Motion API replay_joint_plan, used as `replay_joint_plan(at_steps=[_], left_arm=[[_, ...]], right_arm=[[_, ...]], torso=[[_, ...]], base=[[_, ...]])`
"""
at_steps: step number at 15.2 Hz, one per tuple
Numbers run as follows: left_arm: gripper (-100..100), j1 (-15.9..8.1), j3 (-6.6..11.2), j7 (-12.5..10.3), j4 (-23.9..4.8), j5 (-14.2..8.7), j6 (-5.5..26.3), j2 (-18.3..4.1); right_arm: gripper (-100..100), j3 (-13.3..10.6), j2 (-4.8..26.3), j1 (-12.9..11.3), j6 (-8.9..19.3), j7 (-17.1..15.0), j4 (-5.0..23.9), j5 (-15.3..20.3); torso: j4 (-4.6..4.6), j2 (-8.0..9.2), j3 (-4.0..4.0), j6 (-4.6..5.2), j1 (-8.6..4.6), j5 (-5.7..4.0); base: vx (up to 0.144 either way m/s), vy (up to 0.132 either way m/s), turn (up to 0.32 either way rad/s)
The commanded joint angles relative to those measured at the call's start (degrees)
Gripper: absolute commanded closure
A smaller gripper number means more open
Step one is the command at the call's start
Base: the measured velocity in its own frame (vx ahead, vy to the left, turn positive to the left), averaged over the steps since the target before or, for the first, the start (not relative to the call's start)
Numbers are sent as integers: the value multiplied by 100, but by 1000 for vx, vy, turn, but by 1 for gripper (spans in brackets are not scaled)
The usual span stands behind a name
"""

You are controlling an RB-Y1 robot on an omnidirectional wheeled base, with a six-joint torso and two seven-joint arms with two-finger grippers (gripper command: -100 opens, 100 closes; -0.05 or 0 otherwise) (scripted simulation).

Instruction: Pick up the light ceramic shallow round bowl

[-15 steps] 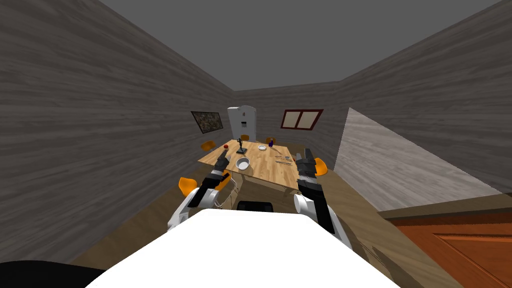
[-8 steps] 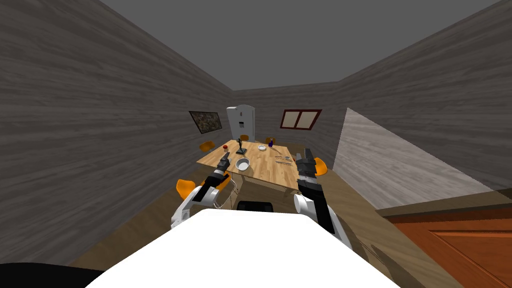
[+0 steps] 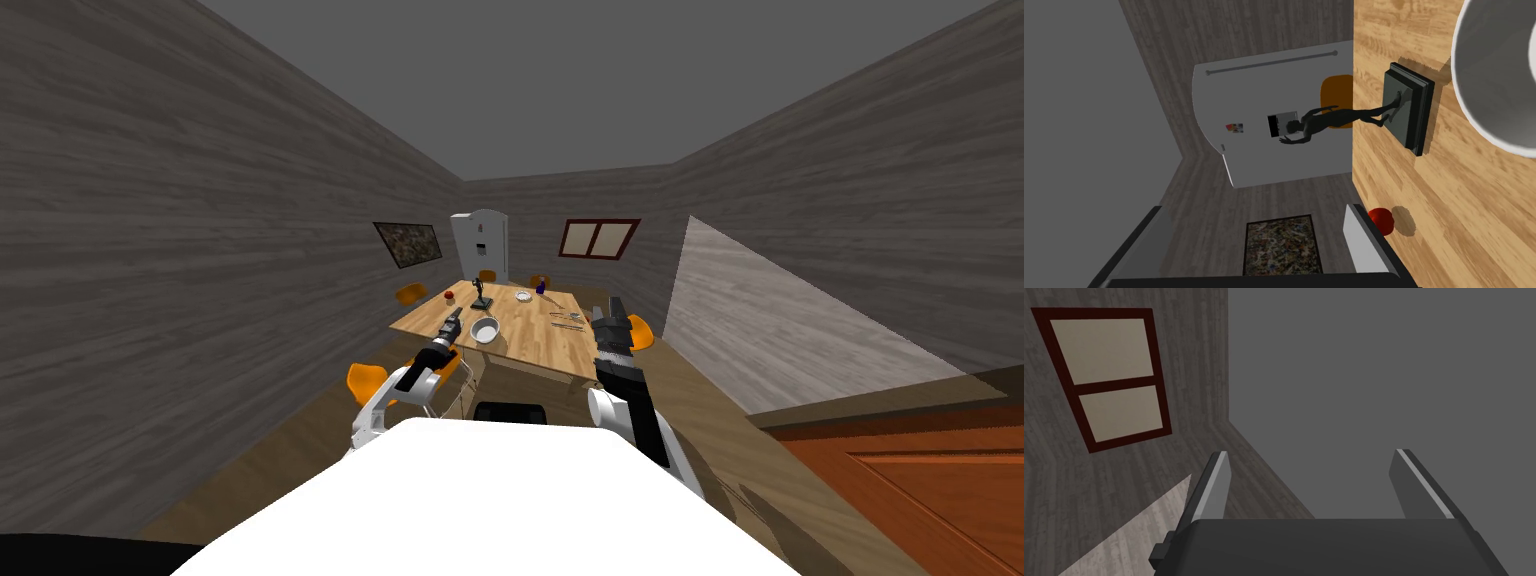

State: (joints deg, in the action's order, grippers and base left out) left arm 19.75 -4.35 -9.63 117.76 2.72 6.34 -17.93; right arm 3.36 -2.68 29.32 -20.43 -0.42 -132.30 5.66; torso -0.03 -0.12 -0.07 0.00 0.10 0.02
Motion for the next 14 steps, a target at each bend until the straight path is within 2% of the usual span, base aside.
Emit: replay_joint_plan(at_steps=[1, 4, 6, 7, 9, 10, 12, 13, 14], left_arm=[[-100, -29, -7, -15, -46, -1, 160, -12], [-100, -238, -32, -96, -306, -19, 616, -61], [-100, -238, -32, -96, -306, -19, 781, -61], [-100, -347, -44, -138, -439, -29, 961, -68], [-100, -347, -44, -138, -439, -29, 1098, -68], [-100, -457, -55, -182, -574, -40, 1289, -64], [-100, -457, -55, -182, -574, -40, 1418, -64], [-100, -570, -65, -227, -711, -52, 1599, -51], [-100, -570, -65, -227, -711, -52, 1712, -51]], right_arm=[[0, 0, 0, 0, 0, 0, 0, 0], [0, 0, 0, 0, 0, 0, 0, 0], [0, 0, 0, 0, 0, 0, 0, 0], [0, 0, 0, 0, 0, 0, 0, 0], [0, 0, 0, 0, 0, 0, 0, 0], [0, 0, 0, 0, 0, 0, 0, 0], [0, 0, 0, 0, 0, 0, 0, 0], [0, 0, 0, 0, 0, 0, 0, 0], [0, 0, 0, 0, 0, 0, 0, 0]], torso=[[0, 0, 0, 0, 0, 0], [0, 1, 1, 0, 0, 0], [-1, -2, -1, 0, 1, 0], [0, -1, -1, -1, 0, 0], [0, -2, -1, 0, -1, 0], [0, 0, 0, -1, -1, 0], [0, -1, -1, 0, 0, 0], [0, 1, 0, -1, -1, 0], [0, 0, 0, 1, -1, 0]], base=[[16, 19, -17], [22, 24, -43], [26, 25, -34], [21, 19, -36], [22, 21, -29], [20, 24, -34], [19, 23, -32], [21, 22, -36], [22, 23, -47]])
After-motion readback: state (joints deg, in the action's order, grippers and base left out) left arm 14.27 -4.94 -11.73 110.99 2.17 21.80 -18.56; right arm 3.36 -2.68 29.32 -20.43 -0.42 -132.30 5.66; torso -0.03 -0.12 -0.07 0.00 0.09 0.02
